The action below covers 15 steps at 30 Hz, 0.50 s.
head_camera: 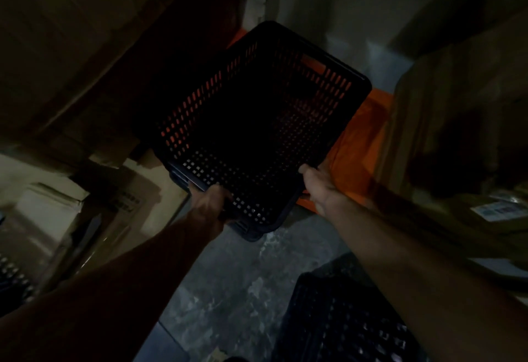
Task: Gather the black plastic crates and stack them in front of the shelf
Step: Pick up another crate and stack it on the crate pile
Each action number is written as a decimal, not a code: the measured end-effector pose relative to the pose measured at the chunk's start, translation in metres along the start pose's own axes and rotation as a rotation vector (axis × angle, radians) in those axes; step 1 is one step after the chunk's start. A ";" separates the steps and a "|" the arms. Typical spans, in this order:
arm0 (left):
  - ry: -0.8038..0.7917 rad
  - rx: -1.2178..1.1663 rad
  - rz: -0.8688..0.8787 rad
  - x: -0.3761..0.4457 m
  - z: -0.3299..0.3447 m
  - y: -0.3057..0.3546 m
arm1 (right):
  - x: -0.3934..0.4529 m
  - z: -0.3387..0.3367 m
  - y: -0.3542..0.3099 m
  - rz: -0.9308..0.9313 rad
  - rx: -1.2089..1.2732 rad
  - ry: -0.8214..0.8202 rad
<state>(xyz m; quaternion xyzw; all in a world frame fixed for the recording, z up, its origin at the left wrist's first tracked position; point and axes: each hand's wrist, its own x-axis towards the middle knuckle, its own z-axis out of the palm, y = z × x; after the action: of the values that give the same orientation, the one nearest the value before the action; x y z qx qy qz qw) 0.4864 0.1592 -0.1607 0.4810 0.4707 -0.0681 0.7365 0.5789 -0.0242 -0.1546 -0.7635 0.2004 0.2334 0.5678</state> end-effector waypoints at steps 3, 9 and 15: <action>-0.022 0.011 -0.019 -0.017 -0.013 0.007 | 0.018 0.001 0.018 0.026 0.028 0.024; -0.026 0.051 -0.022 -0.072 -0.053 0.025 | -0.063 0.014 -0.006 0.044 0.044 0.030; -0.043 0.093 0.075 -0.175 -0.102 0.058 | -0.173 0.012 -0.031 -0.054 0.027 0.072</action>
<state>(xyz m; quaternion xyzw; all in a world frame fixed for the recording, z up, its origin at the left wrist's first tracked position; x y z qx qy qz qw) 0.3588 0.2071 -0.0003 0.5304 0.4328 -0.0728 0.7253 0.4549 0.0028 -0.0325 -0.7689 0.2032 0.1878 0.5765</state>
